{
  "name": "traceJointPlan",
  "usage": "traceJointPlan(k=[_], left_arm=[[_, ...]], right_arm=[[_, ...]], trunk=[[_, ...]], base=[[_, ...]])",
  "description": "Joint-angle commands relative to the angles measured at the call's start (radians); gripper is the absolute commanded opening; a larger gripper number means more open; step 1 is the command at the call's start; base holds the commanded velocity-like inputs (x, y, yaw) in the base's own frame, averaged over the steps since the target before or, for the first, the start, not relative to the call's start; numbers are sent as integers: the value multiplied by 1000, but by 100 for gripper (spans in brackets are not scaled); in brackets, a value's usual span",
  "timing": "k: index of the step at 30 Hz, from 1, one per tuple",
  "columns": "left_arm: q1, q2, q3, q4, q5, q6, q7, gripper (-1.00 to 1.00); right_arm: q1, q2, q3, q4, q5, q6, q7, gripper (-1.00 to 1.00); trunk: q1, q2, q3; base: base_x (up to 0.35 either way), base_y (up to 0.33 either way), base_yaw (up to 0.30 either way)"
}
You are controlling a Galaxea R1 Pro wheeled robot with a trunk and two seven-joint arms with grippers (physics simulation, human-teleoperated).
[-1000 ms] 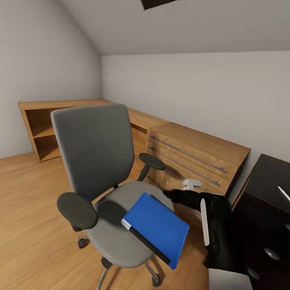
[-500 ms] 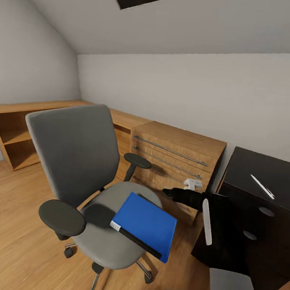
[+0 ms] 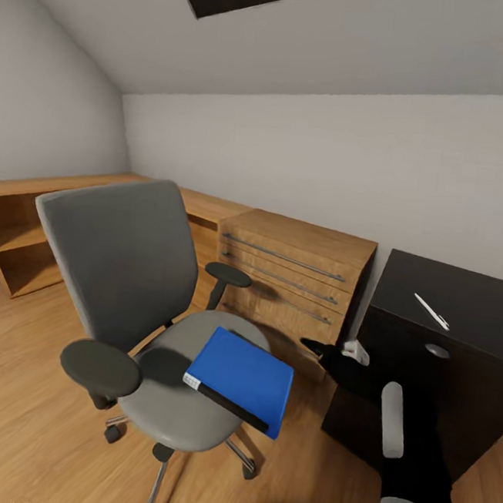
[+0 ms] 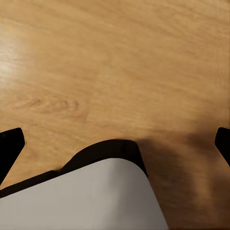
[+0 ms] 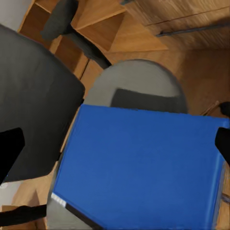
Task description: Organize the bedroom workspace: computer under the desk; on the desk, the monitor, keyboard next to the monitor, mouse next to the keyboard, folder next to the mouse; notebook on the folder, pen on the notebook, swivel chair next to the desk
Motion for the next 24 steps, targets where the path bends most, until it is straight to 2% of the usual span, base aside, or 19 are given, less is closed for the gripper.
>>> traceJointPlan(k=[1,3,8,9,14,19,20,21,24], left_arm=[[0,0,0,-3,8,4,6,100],[0,0,1,-3,7,4,8,100],[-1,3,10,-1,14,-5,7,100],[-1,3,11,-1,15,-6,7,100],[-1,4,13,0,20,-9,6,100],[-1,4,14,1,21,-10,5,100],[-1,2,37,1,27,-9,4,100],[-1,1,54,1,30,-8,2,100],[-1,1,75,1,33,-7,0,100]], right_arm=[[1,1,-8,3,-1,5,8,100],[3,1,-47,14,-9,5,7,100],[2,2,-100,43,-13,5,7,100],[2,2,-107,52,-14,5,7,100],[2,0,-198,147,-15,5,9,100],[2,-3,-233,220,-16,5,13,100],[2,-4,-239,318,-17,5,16,100],[2,-4,-240,354,-17,5,18,100],[-1,-5,-240,404,-17,5,22,100]], trunk=[[0,0,-1],[0,0,-1],[0,0,-1],[3,-7,-4],[23,-42,-20],[42,-77,-35],[46,-84,-38],[49,-91,-42],[61,-112,-51]], base=[[-107,-35,0],[-56,-18,0],[-22,-7,0],[-9,-3,0],[-4,-1,0],[-1,0,0],[0,0,0],[0,0,0],[0,0,0]])
